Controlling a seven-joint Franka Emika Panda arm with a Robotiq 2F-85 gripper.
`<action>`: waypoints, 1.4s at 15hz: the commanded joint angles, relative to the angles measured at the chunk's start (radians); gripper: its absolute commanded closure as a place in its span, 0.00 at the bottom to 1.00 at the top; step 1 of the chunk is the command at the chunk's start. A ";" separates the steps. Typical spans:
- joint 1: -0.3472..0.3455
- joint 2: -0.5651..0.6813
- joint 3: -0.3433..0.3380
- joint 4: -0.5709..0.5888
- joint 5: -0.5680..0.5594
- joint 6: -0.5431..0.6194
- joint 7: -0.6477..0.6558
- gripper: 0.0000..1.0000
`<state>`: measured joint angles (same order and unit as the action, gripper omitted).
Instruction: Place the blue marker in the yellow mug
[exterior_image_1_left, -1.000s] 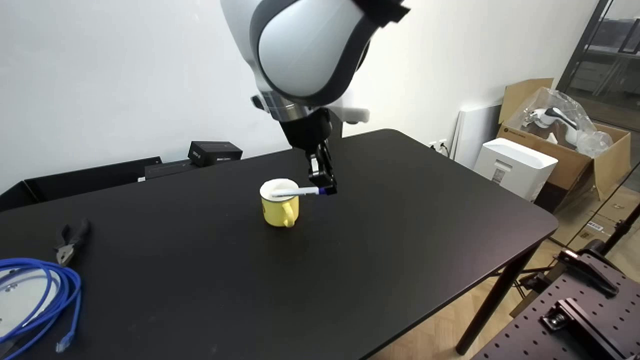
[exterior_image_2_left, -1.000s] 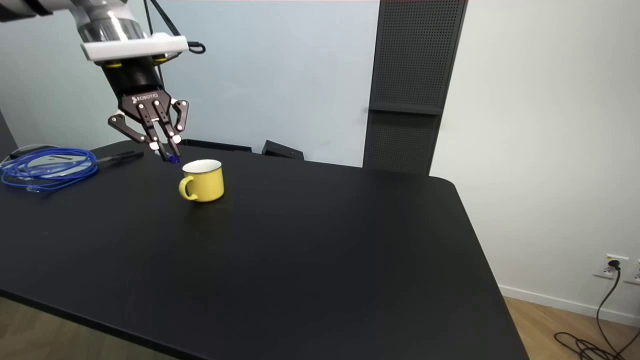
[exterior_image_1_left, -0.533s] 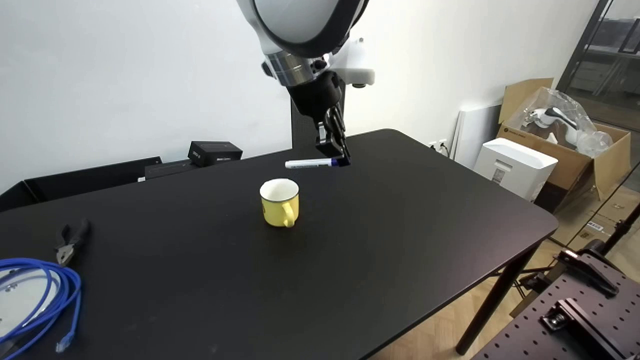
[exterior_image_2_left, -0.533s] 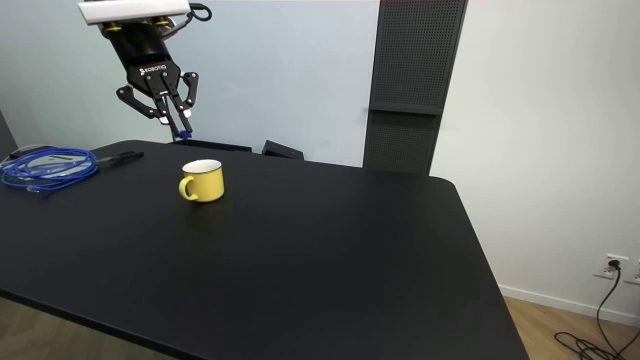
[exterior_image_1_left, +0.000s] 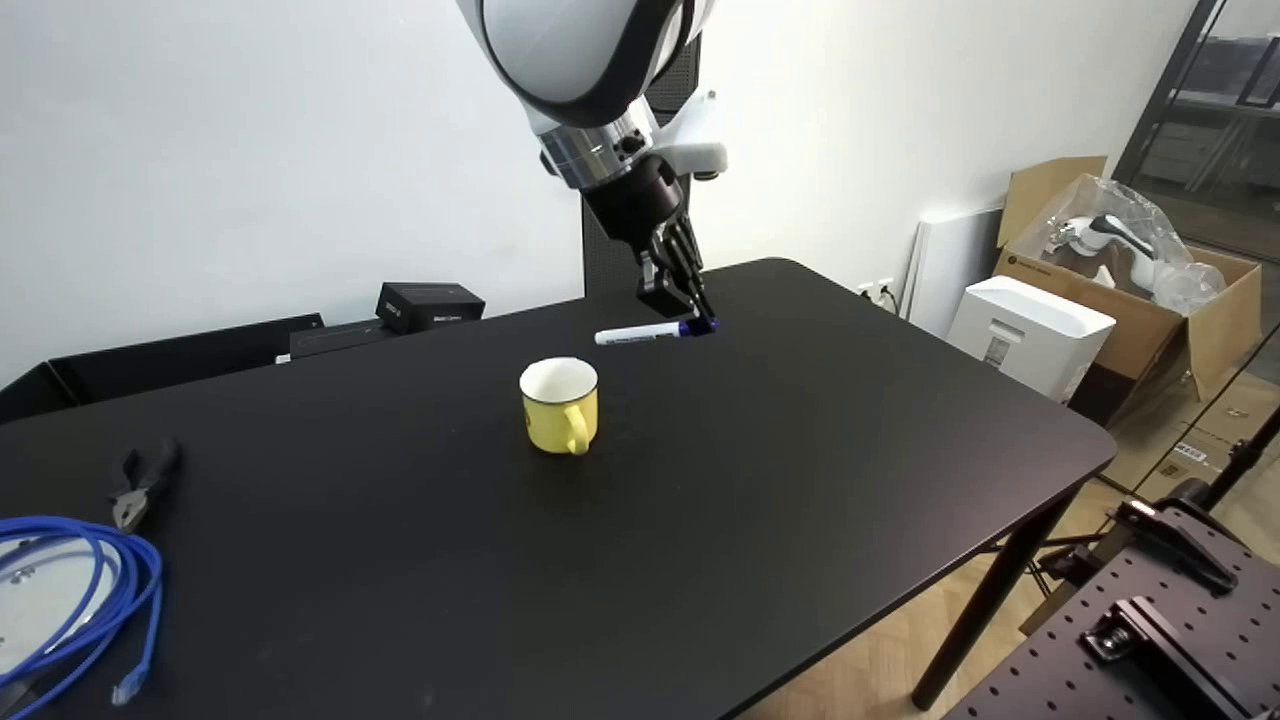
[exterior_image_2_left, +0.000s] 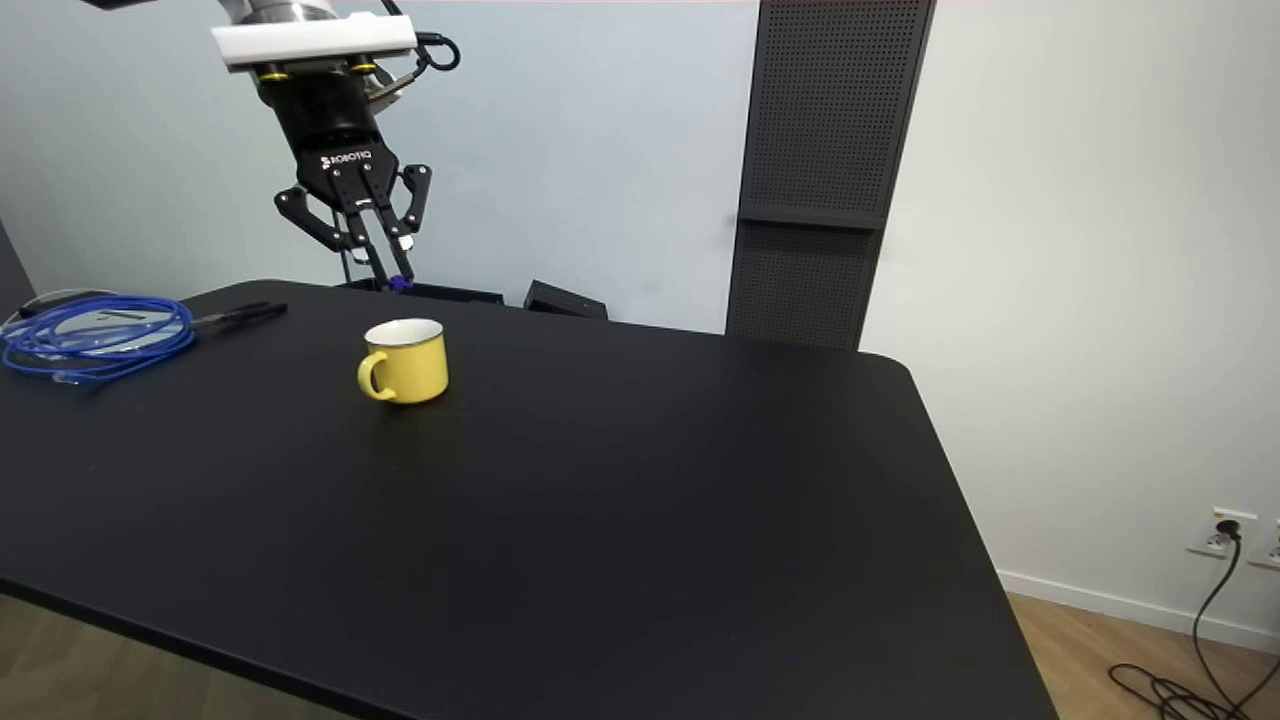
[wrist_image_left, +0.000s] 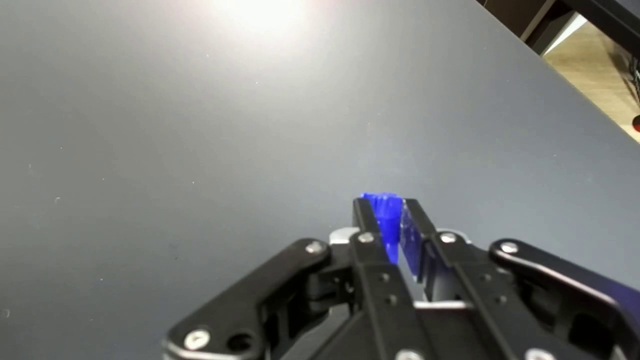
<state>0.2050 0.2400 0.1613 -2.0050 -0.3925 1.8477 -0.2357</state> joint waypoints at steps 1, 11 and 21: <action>-0.004 -0.001 0.006 0.003 0.000 -0.004 0.001 0.82; 0.044 0.115 0.005 0.133 -0.063 -0.155 0.066 0.96; 0.084 0.299 -0.001 0.332 -0.129 -0.181 0.032 0.96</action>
<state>0.2714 0.4736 0.1633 -1.7613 -0.5029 1.6969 -0.2080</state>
